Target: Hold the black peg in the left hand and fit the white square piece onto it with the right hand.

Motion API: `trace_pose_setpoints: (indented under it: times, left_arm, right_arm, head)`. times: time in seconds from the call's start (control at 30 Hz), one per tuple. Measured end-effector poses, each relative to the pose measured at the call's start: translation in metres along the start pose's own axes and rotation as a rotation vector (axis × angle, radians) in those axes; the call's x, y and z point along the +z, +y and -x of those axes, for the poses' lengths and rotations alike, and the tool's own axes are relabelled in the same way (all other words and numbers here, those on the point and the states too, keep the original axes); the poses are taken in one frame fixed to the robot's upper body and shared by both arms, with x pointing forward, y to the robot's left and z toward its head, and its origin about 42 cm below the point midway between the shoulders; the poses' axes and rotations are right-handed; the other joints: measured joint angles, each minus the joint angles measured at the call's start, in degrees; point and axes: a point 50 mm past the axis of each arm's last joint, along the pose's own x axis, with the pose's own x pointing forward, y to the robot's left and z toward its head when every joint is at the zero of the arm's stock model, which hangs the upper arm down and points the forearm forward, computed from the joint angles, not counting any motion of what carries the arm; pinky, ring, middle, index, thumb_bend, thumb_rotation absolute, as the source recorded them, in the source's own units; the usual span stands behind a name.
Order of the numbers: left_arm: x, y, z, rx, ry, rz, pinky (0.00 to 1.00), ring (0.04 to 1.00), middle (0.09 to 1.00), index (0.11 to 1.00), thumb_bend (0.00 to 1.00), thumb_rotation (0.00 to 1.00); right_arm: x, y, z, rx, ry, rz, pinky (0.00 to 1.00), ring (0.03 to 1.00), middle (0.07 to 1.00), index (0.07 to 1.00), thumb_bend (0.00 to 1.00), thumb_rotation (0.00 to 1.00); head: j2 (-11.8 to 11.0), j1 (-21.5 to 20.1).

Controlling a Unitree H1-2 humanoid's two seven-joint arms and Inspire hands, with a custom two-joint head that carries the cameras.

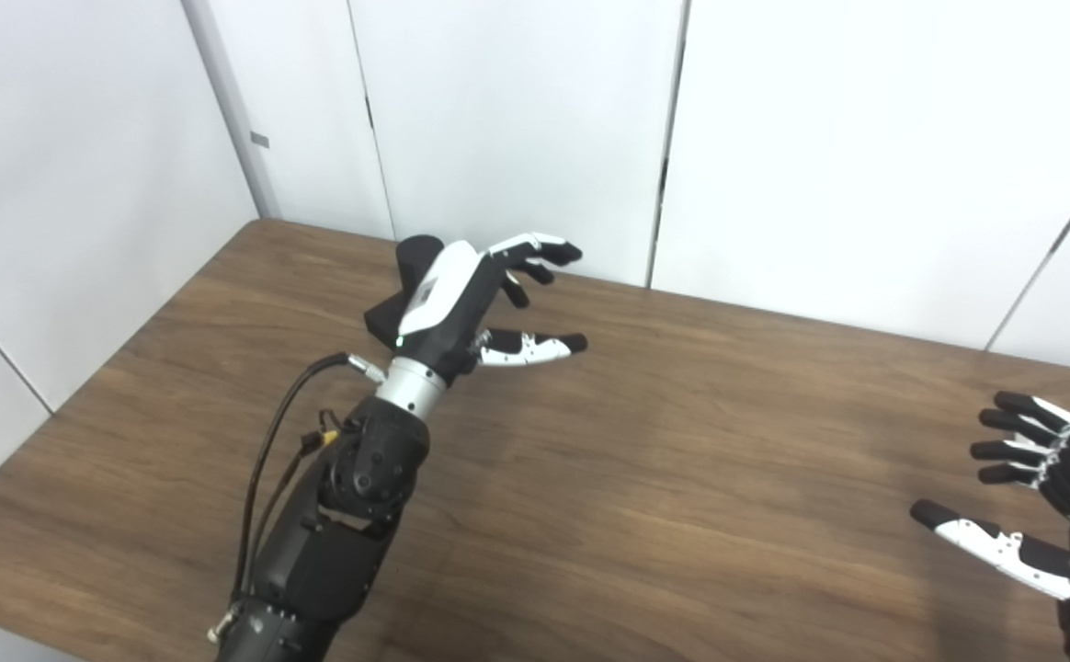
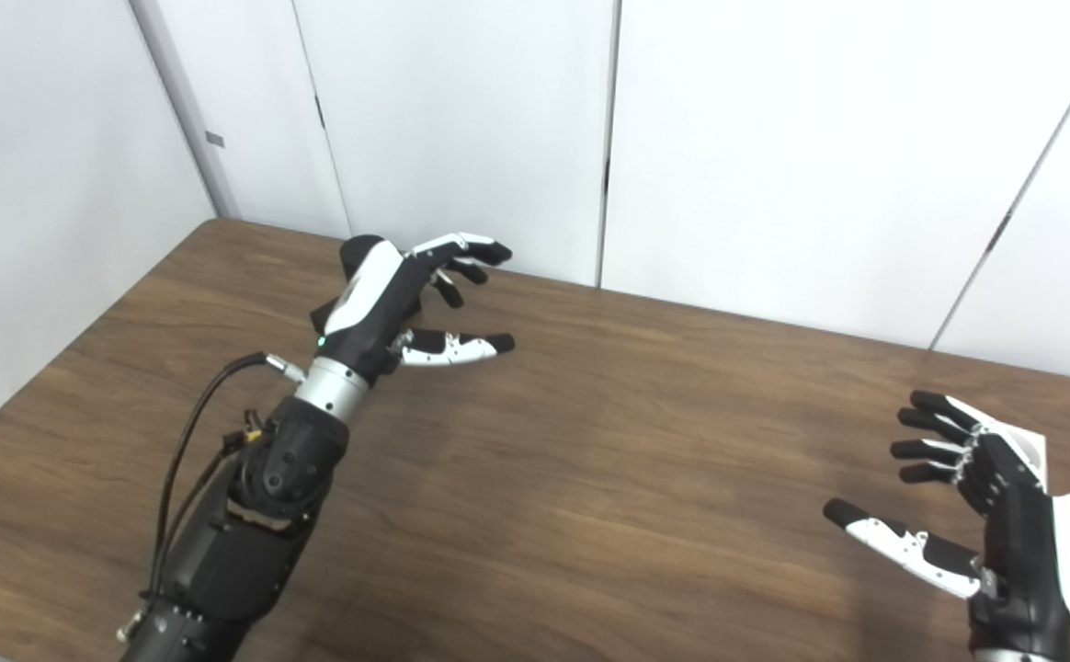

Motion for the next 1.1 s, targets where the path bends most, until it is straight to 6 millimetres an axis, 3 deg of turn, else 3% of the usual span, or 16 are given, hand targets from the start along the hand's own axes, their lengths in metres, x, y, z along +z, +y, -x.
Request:
trace_pose_setpoints:
  times: [0.23, 0.37, 0.43, 0.53, 0.67, 1.1]
  left_arm:
    - [-0.003, 0.009, -0.005, 0.024, 0.014, -0.073, 0.59, 0.732, 0.777, 0.746, 0.77, 0.2]
    - [-0.005, 0.018, -0.01, 0.054, 0.054, -0.098, 0.56, 0.699, 0.771, 0.75, 0.77, 0.14]
    - [-0.005, 0.023, -0.014, 0.072, 0.056, -0.12, 0.56, 0.691, 0.761, 0.743, 0.78, 0.16]
    - [-0.006, 0.031, -0.02, 0.096, 0.051, -0.164, 0.59, 0.719, 0.77, 0.75, 0.79, 0.2]
    - [-0.012, 0.041, -0.023, 0.138, 0.068, -0.198, 0.64, 0.764, 0.796, 0.769, 0.79, 0.18]
    - [-0.037, 0.047, -0.022, 0.195, 0.138, -0.331, 0.67, 0.796, 0.818, 0.774, 0.82, 0.22]
  right_arm:
    - [0.001, -0.002, -0.003, 0.002, -0.009, 0.008, 0.5, 0.592, 0.687, 0.712, 0.58, 0.0]
    - [0.001, -0.002, -0.003, 0.002, -0.009, 0.006, 0.5, 0.588, 0.687, 0.713, 0.58, 0.0]
    - [0.001, -0.003, -0.003, 0.002, -0.009, 0.007, 0.5, 0.595, 0.689, 0.715, 0.58, 0.0]
    - [0.001, -0.003, -0.003, 0.003, -0.009, 0.009, 0.51, 0.596, 0.691, 0.717, 0.58, 0.0]
    - [0.001, -0.003, -0.003, 0.003, -0.009, 0.01, 0.51, 0.599, 0.692, 0.717, 0.58, 0.0]
    - [0.004, -0.005, -0.004, 0.0, -0.013, 0.013, 0.48, 0.576, 0.679, 0.709, 0.58, 0.0]
  head:
    - [0.2, 0.3]
    - [0.2, 0.4]
    - [0.3, 0.4]
    - [0.4, 0.5]
    - [0.3, 0.4]
    - [0.6, 0.4]
